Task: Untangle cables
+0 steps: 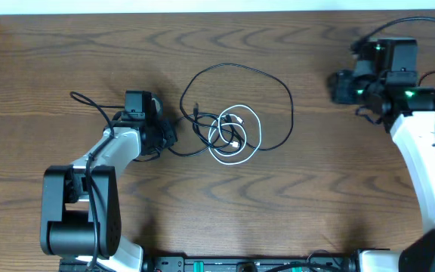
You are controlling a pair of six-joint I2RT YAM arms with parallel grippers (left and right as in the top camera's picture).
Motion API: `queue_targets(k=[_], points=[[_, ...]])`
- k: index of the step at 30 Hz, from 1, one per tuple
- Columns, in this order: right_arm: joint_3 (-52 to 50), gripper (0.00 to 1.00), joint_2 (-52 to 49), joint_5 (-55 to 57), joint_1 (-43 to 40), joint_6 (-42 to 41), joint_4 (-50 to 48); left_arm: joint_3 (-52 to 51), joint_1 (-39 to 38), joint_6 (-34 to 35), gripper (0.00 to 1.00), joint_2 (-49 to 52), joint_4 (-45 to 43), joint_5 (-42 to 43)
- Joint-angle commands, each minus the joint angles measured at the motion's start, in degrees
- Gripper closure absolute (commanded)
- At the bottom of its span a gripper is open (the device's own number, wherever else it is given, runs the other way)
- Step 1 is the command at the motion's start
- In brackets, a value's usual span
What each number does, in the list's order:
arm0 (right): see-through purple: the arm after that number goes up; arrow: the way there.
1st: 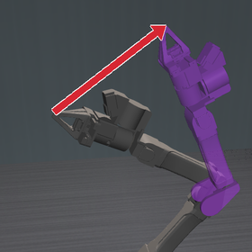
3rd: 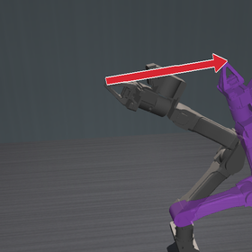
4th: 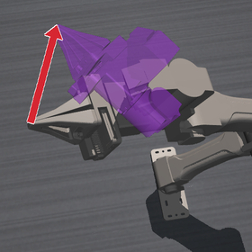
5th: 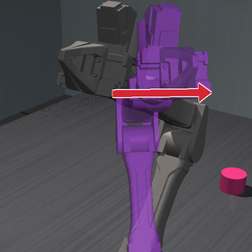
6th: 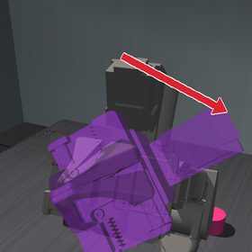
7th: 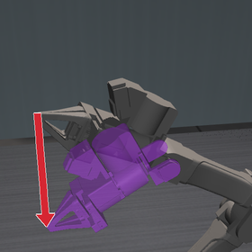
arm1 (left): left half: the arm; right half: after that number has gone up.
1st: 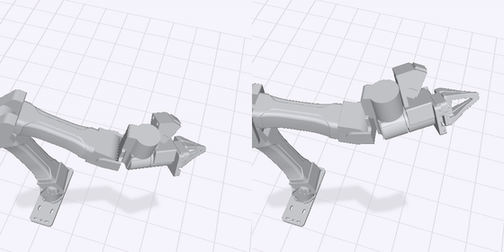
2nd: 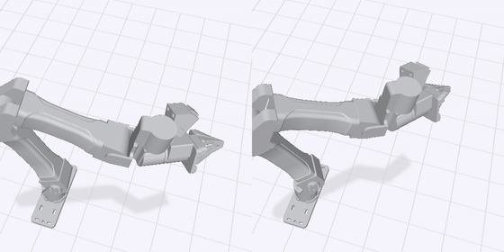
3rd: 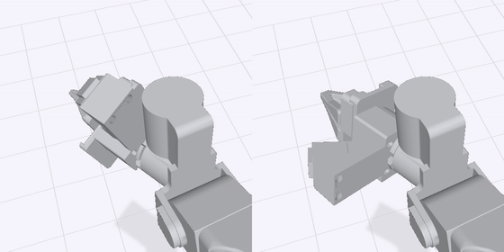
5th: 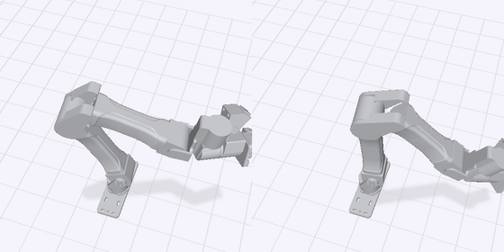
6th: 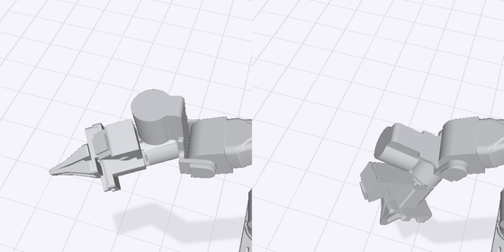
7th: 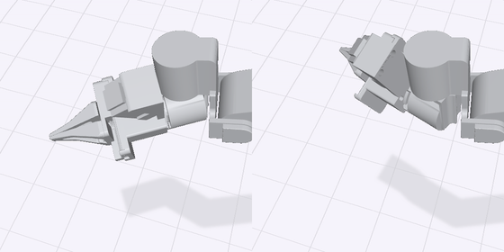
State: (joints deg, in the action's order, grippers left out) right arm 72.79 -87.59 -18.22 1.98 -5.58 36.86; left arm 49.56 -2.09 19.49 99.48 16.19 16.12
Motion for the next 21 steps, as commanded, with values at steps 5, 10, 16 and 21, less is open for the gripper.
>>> queue_targets(k=[5,10,16,21], points=[[-2.3,0.41,-11.4,-18.1,7.9,7.1,-0.3,-3.6,0.4,0.3,0.86,4.4,2.4,-8.2],[-2.3,0.38,-19.8,-15.0,13.2,9.1,-5.0,-3.6,0.4,0.3,0.86,4.4,2.4,-7.8],[-2.3,0.38,-26.0,-8.2,17.6,9.1,-15.1,-3.6,0.4,0.3,0.88,4.4,2.4,-7.6],[-2.3,0.36,-27.7,3.6,20.4,9.2,-22.3,-3.6,0.4,0.3,0.91,4.4,2.4,-7.6]])
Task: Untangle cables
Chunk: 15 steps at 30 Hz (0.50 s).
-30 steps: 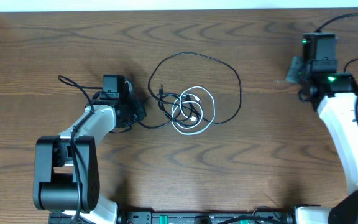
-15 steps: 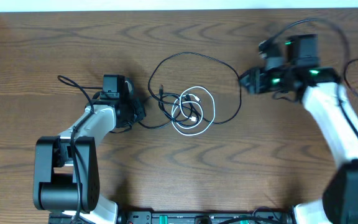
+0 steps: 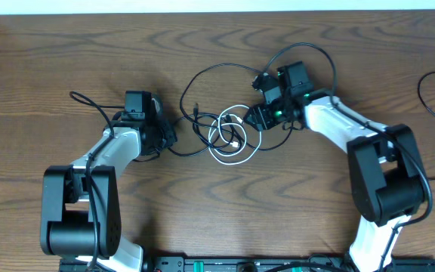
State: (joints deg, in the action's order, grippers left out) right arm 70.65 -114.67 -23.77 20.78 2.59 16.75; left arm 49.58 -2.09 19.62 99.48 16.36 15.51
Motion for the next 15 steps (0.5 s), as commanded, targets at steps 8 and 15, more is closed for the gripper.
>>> queue_targets(k=[8,15], points=[[-0.1,0.39,-2.1,16.7,5.3,6.9,-5.7,-3.6,0.4,0.2,0.92,4.4,2.2,-7.0],[-0.1,0.52,-3.7,24.9,7.2,6.9,-6.1,-3.6,0.4,0.2,0.92,4.4,2.2,-7.0]])
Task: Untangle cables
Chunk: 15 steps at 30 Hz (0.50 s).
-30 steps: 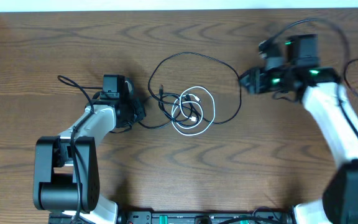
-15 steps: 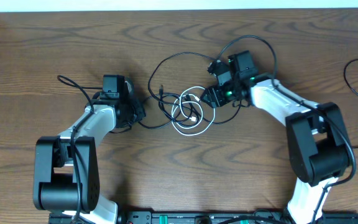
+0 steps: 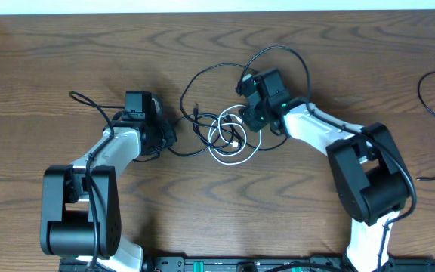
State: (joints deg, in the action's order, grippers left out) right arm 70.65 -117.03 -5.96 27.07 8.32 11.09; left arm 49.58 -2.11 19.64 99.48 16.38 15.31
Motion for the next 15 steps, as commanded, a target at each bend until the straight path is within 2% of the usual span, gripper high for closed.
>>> queue_targets(k=[1,3,9,15], points=[[-0.1,0.59,-1.4,8.9,1.0,1.2,-0.8,-3.6,0.4,0.2,0.92,4.4,2.1,-6.8],[-0.1,0.73,-1.4,13.0,1.2,0.9,-1.8,-3.6,0.4,0.2,0.92,4.4,2.1,-6.8],[-0.1,0.99,-1.4,29.0,1.4,-2.1,-3.7,-3.6,0.4,0.2,0.92,4.4,2.1,-6.8],[0.0,0.99,0.0,45.5,1.4,-3.6,-1.9,-3.6,0.4,0.1,0.92,4.4,2.0,-7.1]])
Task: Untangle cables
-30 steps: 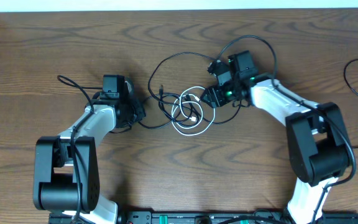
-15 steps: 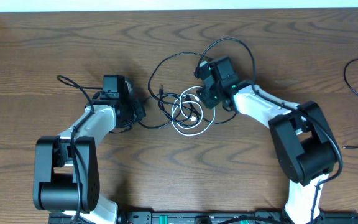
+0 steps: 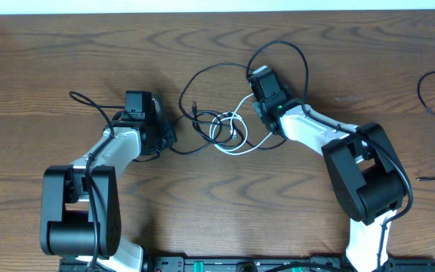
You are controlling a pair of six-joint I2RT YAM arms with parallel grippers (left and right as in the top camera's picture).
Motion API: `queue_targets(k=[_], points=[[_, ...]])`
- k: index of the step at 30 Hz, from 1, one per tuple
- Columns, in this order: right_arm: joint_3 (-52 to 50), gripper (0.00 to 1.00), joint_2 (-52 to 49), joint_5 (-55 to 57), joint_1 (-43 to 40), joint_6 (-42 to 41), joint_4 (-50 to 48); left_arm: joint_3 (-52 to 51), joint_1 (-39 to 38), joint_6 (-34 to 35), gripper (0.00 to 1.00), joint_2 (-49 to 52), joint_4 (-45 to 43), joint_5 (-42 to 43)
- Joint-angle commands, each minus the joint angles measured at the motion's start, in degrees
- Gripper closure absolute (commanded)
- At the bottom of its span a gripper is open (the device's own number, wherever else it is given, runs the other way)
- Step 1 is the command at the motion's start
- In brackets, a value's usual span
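Note:
A white cable (image 3: pixel 228 133) lies in a loose coil at mid-table, with one strand drawn up and to the right. My right gripper (image 3: pixel 254 101) sits at that strand's upper end and looks shut on it. A thin black cable (image 3: pixel 202 73) loops around the coil and arches over the right wrist. Its left end runs to my left gripper (image 3: pixel 165 140), which appears shut on it beside the coil's left side. The two cables still cross each other at the coil.
Another black cable (image 3: pixel 427 81) curves along the far right edge of the table. A dark lead (image 3: pixel 89 103) trails off to the left behind the left wrist. The table's back edge (image 3: pixel 217 12) meets a white wall.
The right gripper has shifted slightly up and right from the coil's upper right rim. A white strand now stretches to it, and the coil is smaller and pulled out of round. The left arm is unchanged.
The right arm was first at the far back right, away from the cables, with the white coil round. Then it stood at the coil's right side with the black loop over its wrist, then at the coil's rim. Now it holds a white strand. The left arm never moved.

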State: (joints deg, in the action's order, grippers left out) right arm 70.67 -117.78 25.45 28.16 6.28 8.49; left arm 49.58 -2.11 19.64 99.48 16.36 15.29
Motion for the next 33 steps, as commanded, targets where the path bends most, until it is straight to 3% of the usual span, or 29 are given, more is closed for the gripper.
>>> queue_targets(k=[1,5,11,22,33], points=[[0.1,0.99,1.5,16.7,0.3,-1.6,1.1,-3.6,0.4,0.1,0.92,4.4,1.9,-7.0],[0.2,0.99,6.4,25.9,0.0,-1.5,1.3,-3.6,0.4,0.1,0.92,4.4,1.9,-7.1],[0.2,0.99,16.9,30.0,-3.0,-1.3,1.1,-3.6,0.4,0.1,0.92,4.4,1.9,-7.5],[0.2,0.99,32.4,31.6,-12.7,12.0,-5.1,-3.6,0.4,0.1,0.92,4.4,2.0,-7.5],[0.2,0.99,35.9,33.0,-23.7,21.7,-13.1,-3.6,0.4,0.1,0.92,4.4,2.0,-7.5]])
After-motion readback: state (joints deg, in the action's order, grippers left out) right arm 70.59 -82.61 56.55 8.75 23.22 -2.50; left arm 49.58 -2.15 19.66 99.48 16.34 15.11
